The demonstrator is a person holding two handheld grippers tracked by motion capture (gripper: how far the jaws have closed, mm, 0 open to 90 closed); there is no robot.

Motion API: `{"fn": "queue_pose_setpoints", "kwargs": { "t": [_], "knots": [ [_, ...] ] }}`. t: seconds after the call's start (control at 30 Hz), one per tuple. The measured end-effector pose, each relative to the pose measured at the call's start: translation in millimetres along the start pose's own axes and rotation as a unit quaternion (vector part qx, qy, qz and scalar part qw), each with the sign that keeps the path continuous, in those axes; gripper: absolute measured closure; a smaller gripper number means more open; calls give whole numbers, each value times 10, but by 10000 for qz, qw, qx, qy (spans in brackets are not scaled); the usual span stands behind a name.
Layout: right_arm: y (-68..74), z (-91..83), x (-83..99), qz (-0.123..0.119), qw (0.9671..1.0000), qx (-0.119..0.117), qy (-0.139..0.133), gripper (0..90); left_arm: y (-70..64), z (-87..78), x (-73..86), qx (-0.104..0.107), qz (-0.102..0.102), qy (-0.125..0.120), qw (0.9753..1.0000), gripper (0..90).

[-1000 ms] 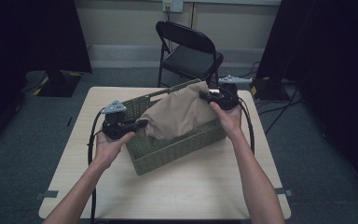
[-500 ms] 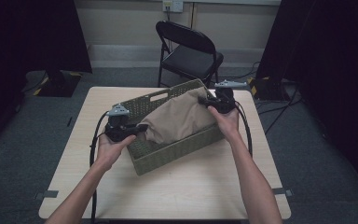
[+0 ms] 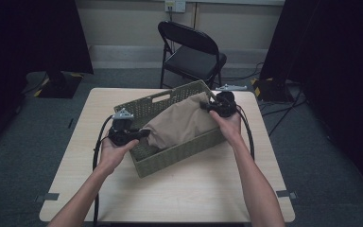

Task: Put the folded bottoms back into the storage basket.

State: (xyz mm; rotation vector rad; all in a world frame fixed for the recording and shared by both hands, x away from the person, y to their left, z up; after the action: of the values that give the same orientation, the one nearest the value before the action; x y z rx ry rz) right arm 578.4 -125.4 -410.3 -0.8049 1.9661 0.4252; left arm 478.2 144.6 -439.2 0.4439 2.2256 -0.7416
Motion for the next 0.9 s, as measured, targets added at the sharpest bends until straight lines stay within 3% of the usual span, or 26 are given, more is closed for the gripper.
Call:
{"fn": "queue_pose_setpoints", "kwargs": {
  "t": [0.07, 0.1, 0.17, 0.2, 0.47, 0.73, 0.9],
  "knots": [
    [-12, 25, 3, -57, 10000, 19, 77, 664, 43, 24, 16, -104, -48, 110, 9999, 697],
    [-12, 25, 3, -57, 10000, 19, 77, 664, 59, 32, 21, -79, -63, 120, 9999, 697],
    [-40, 30, 8, -94, 9997, 170, 117, 554, 99, 21, 19, -208, -52, 48, 9998, 576],
    [-69, 9, 4, -41, 9998, 203, 60, 507, 138, -2, 5, -259, -161, -30, 9995, 497],
    [-95, -71, -18, 7, 9998, 218, -37, 464, 168, -71, -22, -402, -116, -163, 9990, 449],
    [-94, -176, 31, -81, 9998, 167, -98, 444, 125, -180, -35, -263, -73, -357, 9990, 484],
    [-141, -304, 118, -106, 9996, 198, -141, 449, 94, -342, -13, -194, -33, -526, 9984, 481]
  ]
}}
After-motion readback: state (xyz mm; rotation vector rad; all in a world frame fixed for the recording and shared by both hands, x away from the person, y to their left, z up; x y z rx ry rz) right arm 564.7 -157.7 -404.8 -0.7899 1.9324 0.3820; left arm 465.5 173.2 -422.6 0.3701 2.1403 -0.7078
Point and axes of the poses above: each handheld gripper's, and its own axes: z roughly forward along the jaws, x roughly out of its underside, y roughly to its left, the point moved 7 cm from there along z, roughly forward along the jaws, and after that the axes turned 12 degrees about -z, right-handed, at the moved point
